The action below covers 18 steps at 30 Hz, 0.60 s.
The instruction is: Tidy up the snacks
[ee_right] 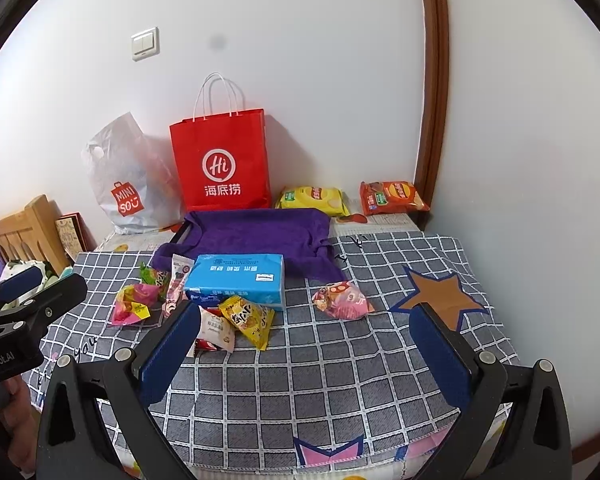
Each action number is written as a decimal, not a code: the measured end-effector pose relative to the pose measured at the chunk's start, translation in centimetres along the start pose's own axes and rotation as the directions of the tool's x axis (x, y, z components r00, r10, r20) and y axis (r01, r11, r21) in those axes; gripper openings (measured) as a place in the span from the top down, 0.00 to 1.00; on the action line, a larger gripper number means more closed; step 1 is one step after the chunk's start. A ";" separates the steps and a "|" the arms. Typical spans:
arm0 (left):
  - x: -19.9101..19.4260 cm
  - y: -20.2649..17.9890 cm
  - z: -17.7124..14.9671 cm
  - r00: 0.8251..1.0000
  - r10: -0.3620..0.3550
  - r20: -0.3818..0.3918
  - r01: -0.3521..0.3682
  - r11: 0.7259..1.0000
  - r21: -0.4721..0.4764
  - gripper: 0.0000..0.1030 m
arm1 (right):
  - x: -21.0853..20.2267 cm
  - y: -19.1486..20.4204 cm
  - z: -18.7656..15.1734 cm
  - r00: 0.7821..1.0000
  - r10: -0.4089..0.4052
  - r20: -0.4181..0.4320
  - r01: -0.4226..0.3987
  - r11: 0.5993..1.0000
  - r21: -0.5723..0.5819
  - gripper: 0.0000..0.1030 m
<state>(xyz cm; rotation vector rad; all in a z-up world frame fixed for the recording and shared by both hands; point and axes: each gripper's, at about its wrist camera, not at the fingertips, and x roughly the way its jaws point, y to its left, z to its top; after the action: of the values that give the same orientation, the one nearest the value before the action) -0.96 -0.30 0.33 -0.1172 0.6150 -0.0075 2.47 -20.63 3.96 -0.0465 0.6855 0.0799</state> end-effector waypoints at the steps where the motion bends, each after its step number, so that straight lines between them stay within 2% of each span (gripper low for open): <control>1: 0.0 0.0 0.0 1.000 0.000 0.001 0.000 1.000 0.000 0.01 | 0.0 0.0 0.0 1.000 0.000 0.000 0.000 1.000 -0.001 0.00; 18: 0.2 0.0 -0.2 1.000 0.007 0.001 -0.007 1.000 0.006 0.01 | 0.2 -0.1 0.1 1.000 0.000 -0.003 0.000 1.000 0.010 0.00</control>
<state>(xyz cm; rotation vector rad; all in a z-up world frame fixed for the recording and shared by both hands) -0.89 -0.31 0.04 -0.1087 0.6140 -0.0021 2.66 -20.73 3.90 -0.0373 0.6891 0.0761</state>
